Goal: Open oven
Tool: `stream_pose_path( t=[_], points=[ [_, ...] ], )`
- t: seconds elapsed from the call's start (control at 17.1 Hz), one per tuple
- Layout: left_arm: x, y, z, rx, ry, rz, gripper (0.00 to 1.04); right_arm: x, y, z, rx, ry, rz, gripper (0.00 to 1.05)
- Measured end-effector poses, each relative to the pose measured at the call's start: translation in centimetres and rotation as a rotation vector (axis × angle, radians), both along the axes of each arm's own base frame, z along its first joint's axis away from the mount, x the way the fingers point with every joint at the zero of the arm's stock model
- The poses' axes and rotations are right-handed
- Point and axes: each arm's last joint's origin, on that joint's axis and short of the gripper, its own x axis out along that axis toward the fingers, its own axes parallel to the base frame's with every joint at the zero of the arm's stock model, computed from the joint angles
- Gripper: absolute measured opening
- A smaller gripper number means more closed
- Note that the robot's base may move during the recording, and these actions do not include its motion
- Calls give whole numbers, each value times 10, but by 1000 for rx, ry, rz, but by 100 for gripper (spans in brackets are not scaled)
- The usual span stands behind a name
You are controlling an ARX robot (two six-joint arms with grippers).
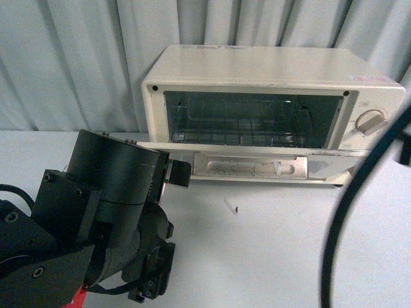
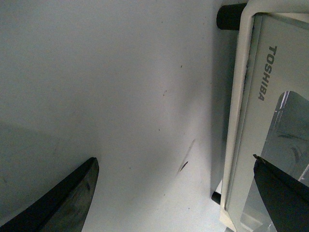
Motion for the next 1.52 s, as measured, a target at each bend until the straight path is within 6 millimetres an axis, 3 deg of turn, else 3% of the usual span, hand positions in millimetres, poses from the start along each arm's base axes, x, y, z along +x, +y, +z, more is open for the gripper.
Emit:
stream_pose_path(
  t=[0.06,0.12,0.18,0.35,0.7,0.82,0.88,0.99,1.11,1.52],
  points=[
    [0,0,0,-1,0,-1,98,-44,-52,-8,100,83,-192,2],
    [0,0,0,-1,0,-1,98,-49,-61,-9,139,88,-242,3],
    [0,0,0,0,2,0,98,-51,-73,-11,221,97,-311,12],
    [0,0,0,-1,0,4,98,-49,-74,-18,326,82,-326,37],
    [0,0,0,-3,2,1,98,-46,-82,-32,386,-94,-97,25],
    [0,0,0,-4,2,0,98,-63,-90,-54,293,-145,90,10],
    [0,1,0,-3,1,4,98,-63,-89,-38,191,-276,207,1],
    [0,0,0,-2,2,4,98,-69,-87,-18,86,-390,289,2],
    [0,0,0,-4,3,1,98,-73,-87,-28,61,-310,286,2],
    [0,0,0,-2,1,4,98,-90,-87,-21,34,-357,292,2]
  ],
)
